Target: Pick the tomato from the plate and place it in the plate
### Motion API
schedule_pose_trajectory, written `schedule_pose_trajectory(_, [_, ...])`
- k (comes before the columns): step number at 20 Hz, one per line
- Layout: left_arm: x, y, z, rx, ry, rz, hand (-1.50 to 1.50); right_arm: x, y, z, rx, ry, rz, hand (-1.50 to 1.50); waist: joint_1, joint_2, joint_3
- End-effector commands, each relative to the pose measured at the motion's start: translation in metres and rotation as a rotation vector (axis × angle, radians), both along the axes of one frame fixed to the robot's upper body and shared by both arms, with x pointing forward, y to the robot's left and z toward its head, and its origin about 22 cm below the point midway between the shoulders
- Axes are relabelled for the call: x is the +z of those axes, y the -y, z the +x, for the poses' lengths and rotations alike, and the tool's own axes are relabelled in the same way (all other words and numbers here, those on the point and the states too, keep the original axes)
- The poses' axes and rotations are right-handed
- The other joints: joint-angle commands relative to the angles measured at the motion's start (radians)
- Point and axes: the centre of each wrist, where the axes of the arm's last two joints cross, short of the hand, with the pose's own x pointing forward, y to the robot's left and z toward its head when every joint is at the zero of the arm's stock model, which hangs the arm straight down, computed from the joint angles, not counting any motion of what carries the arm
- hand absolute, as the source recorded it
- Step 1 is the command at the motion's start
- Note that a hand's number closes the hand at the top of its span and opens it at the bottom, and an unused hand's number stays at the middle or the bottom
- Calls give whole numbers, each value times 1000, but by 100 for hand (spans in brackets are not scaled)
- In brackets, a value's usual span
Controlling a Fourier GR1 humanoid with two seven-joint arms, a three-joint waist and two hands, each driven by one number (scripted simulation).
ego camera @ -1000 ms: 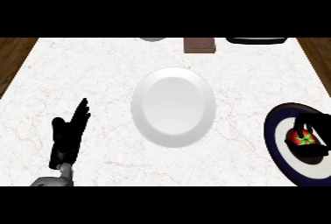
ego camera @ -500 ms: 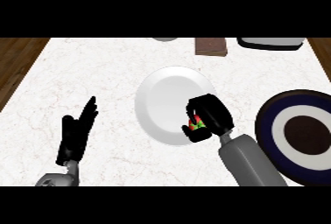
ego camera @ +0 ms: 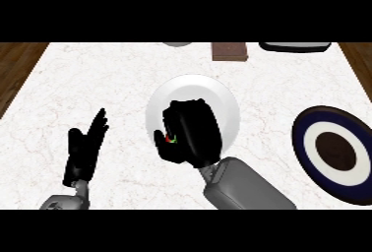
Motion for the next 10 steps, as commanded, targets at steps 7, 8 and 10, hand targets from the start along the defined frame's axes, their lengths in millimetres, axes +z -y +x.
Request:
schedule_pose_trajectory(7, [1,-13,-8,4,20,14,0,35,-25,32,-185,-38,19,150,-17,9,1])
schedule_pose_trajectory(8, [7,-21,8,16,21,27,0,28,-27,47,-176,-57,8,150,-13,12,1])
schedule_pose_trajectory(10, [0,-11,5,7,10,10,0,-5,-21,52,-205,-85,-30,150,-9,13,1])
